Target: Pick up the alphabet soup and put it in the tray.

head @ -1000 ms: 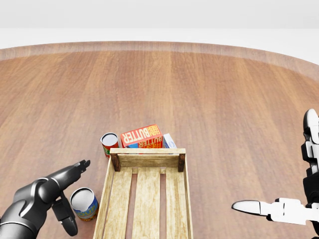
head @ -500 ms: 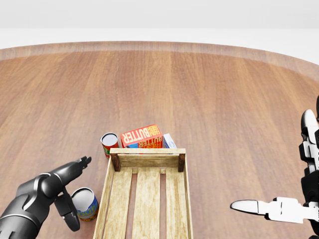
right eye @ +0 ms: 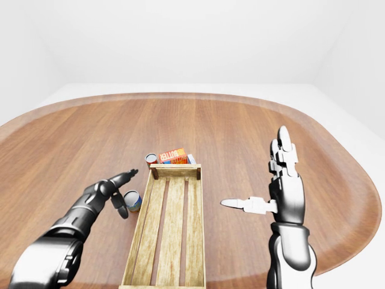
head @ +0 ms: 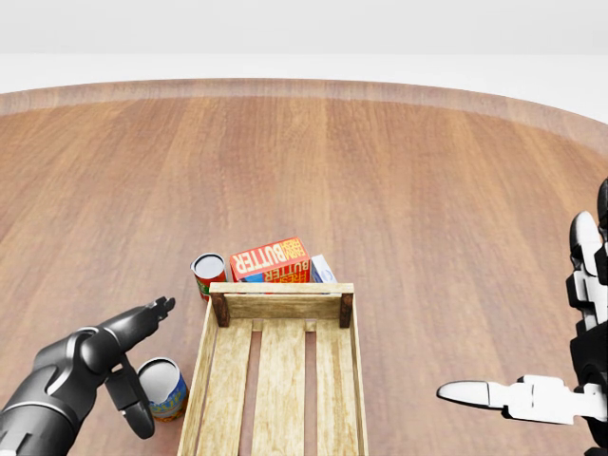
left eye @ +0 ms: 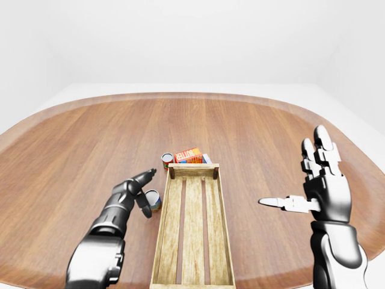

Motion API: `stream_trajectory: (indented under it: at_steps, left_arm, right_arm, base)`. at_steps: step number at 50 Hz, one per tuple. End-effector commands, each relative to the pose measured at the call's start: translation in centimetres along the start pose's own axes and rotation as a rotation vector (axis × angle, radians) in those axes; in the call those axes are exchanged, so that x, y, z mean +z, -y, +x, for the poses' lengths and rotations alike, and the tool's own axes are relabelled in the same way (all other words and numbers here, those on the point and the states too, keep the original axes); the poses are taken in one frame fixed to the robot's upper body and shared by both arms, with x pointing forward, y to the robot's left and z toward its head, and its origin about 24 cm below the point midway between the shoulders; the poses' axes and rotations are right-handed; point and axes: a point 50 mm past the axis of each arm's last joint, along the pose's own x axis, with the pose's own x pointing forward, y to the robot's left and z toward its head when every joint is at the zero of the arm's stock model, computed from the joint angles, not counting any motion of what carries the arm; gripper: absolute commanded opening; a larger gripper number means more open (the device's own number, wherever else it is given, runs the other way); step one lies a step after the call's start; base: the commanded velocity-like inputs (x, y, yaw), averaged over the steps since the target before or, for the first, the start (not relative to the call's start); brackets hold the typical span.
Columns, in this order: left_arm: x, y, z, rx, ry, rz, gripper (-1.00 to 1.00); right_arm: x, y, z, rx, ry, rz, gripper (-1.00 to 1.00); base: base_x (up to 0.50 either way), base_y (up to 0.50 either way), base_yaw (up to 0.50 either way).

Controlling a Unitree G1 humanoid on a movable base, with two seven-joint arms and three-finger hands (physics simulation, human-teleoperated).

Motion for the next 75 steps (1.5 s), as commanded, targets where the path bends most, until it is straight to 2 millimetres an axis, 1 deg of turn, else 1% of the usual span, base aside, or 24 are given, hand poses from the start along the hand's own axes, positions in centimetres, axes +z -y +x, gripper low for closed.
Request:
stream_trajectory:
  at_steps: [1,12,16,18,36,44,48,53,70,75]
  left_arm:
    - [0.0,0.3,0.2,-0.012,-0.004,-0.007,1.00]
    - [0.1,0.7,0.3,-0.024,-0.006,-0.010,1.00]
    - [0.0,0.8,0.3,-0.026,-0.009,-0.010,1.00]
    - [0.1,0.6,0.3,-0.022,-0.002,-0.010,1.00]
    - [0.1,0.6,0.3,-0.022,-0.002,-0.010,1.00]
    - [0.0,0.7,0.4,-0.037,-0.026,-0.020,1.00]
    - [-0.3,1.2,0.4,-0.051,-0.038,-0.014,1.00]
    - [-0.3,1.4,0.5,-0.056,-0.044,-0.010,1.00]
    - [-0.6,1.1,0.5,-0.044,-0.100,-0.012,1.00]
    - [-0.8,1.4,0.5,-0.054,-0.106,-0.016,1.00]
  right_arm:
    - [-0.1,-0.1,0.0,0.002,-0.003,0.006,0.98]
    - [0.4,0.1,-0.1,0.002,0.015,0.000,0.98]
    - [0.3,0.0,0.1,0.002,0.011,-0.016,0.98]
    - [-0.3,-0.4,0.2,0.025,-0.014,-0.028,0.98]
    - [-0.4,-0.5,0.3,0.025,-0.015,-0.028,0.98]
    - [-0.4,-0.2,0.2,0.014,-0.015,-0.020,0.98]
    - [-0.4,-0.3,0.2,0.014,-0.017,-0.016,0.98]
    - [-0.3,-0.2,0.2,0.013,-0.014,-0.017,0.98]
    - [-0.5,-0.3,0.1,0.018,-0.024,-0.009,0.98]
    - [-0.6,-0.4,0.1,0.022,-0.026,-0.009,0.98]
  base:
    - [0.00,0.00,0.00]
    - [0.00,0.00,0.00]
    - [0.00,0.00,0.00]
    - [0.00,0.00,0.00]
    - [0.00,0.00,0.00]
    - [0.00,0.00,0.00]
    - [0.00,0.00,0.00]
    - [0.00,0.00,0.00]
    - [0.00,0.00,0.00]
    - [0.00,0.00,0.00]
